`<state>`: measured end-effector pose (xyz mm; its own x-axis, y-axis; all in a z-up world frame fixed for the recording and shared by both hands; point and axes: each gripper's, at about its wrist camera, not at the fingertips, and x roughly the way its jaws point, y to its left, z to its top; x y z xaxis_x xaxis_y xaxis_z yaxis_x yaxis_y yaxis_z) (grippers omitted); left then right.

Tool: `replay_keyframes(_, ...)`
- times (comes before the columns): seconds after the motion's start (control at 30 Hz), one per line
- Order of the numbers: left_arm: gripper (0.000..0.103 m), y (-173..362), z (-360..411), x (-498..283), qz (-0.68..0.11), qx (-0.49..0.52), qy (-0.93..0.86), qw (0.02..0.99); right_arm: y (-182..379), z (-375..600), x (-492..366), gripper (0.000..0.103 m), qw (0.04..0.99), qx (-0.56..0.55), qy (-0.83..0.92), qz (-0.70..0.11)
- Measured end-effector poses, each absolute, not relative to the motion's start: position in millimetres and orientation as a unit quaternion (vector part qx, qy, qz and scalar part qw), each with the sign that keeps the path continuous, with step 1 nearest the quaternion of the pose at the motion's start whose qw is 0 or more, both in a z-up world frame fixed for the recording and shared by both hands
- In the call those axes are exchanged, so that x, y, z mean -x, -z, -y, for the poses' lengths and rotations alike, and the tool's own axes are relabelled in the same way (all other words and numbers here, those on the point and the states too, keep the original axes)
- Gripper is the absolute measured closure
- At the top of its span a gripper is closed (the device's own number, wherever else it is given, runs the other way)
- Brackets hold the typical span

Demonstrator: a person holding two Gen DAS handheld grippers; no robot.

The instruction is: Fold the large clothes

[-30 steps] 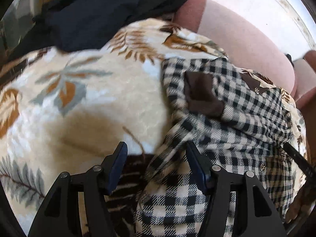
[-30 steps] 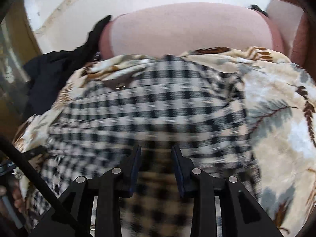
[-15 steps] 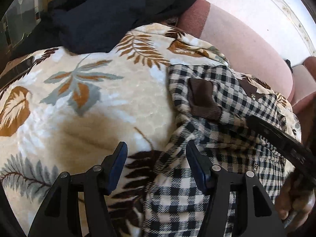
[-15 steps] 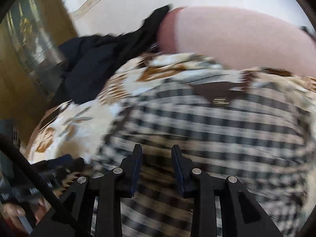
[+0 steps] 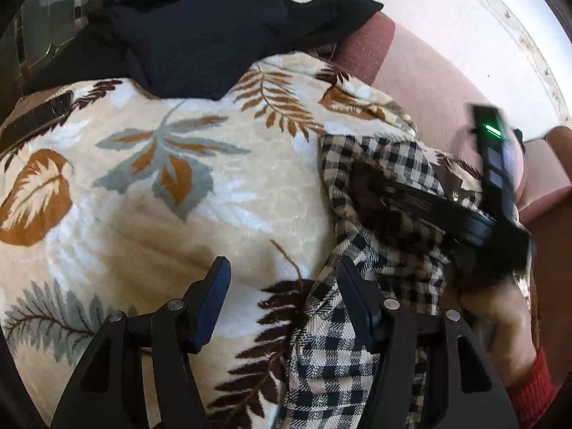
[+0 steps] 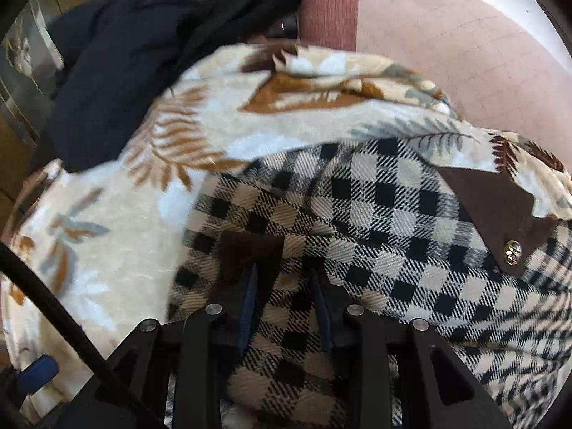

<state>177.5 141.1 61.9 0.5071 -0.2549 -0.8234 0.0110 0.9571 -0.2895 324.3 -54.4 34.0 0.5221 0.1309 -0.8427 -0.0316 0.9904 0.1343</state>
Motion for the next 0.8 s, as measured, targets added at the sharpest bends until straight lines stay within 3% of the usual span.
replay_keyframes(0.2,0.042,-64,-146,-176,-0.484,0.119,0.058,0.865,-31,76,-280,0.075,0.87,-0.117,-0.046,-0.477)
replay_keyframes(0.3,0.042,-63,-143,-177,-0.484,0.113,0.059,0.866,-12,65,-265,0.075,0.863,-0.093,-0.041,-0.494)
replay_keyframes(0.47,0.042,-61,-135,-177,-0.486,0.101,0.069,0.865,-27,72,-246,0.075,0.859,-0.107,-0.081,-0.494)
replay_keyframes(0.63,0.042,-57,-133,-175,-0.491,0.099,0.071,0.863,-45,144,-235,0.075,0.874,-0.132,-0.019,-0.467)
replay_keyframes(0.8,0.042,-52,-134,-178,-0.496,0.1,0.068,0.86,-19,260,-223,0.075,0.848,-0.145,0.145,-0.489)
